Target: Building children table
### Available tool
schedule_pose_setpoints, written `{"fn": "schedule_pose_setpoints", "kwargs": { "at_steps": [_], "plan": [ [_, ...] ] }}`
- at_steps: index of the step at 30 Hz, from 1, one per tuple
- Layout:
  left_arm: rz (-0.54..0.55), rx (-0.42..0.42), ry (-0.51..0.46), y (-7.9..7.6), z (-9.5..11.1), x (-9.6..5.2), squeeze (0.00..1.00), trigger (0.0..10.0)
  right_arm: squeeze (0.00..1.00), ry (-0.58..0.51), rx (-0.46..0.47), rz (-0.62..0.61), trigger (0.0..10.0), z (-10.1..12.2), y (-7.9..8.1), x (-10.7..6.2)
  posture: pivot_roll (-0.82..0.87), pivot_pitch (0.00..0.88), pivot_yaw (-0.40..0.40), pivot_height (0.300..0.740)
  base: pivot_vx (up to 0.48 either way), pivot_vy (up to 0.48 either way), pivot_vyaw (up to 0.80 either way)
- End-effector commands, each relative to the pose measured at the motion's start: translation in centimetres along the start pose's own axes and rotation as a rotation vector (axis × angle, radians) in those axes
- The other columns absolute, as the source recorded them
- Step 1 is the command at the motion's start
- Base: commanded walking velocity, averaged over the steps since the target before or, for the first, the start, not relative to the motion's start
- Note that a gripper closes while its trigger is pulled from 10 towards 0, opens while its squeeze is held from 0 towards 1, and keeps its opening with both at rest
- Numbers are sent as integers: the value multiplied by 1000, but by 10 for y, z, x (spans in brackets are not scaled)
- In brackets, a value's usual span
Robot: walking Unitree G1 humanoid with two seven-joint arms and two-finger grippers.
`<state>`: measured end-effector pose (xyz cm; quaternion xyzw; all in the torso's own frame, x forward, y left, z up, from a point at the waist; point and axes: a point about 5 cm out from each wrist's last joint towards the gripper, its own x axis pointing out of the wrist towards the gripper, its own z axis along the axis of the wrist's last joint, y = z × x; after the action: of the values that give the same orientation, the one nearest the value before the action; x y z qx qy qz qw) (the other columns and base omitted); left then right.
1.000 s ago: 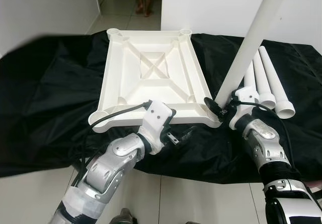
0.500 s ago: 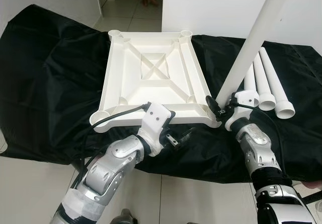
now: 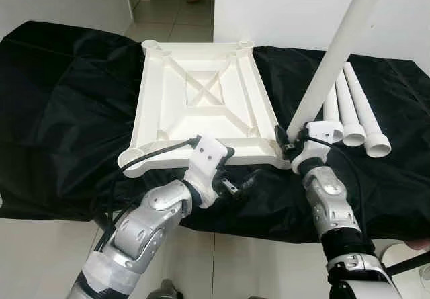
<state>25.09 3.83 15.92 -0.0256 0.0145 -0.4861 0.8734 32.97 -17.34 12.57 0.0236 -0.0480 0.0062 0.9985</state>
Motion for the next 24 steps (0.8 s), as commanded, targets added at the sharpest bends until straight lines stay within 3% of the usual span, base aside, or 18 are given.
{"fn": "schedule_pose_setpoints", "kwargs": {
  "at_steps": [1,4,11,17,18,24],
  "plan": [
    [-73,25,-23,-2,8,0,0,10000,0,69,59,-74,10000,-15,-3,-7,9,0,17,740,0,0,0],
    [-64,18,-25,-1,7,0,0,10000,0,68,63,-78,10000,-18,2,-11,13,0,15,740,0,0,0],
    [-62,11,-28,-1,9,-1,0,10000,0,46,82,-229,10000,-15,8,-19,10,0,17,740,0,0,0],
    [-60,13,-29,0,9,0,0,10000,0,18,131,-217,10000,-7,32,-20,15,0,13,740,0,0,0],
    [-58,12,-30,0,10,0,0,10000,1000,5,140,-189,10000,-5,34,-20,15,0,13,740,0,0,0],
    [-56,10,-32,1,10,-1,0,10000,1000,-31,130,-155,10000,1,32,-20,13,0,14,740,0,0,0]
  ]
}}
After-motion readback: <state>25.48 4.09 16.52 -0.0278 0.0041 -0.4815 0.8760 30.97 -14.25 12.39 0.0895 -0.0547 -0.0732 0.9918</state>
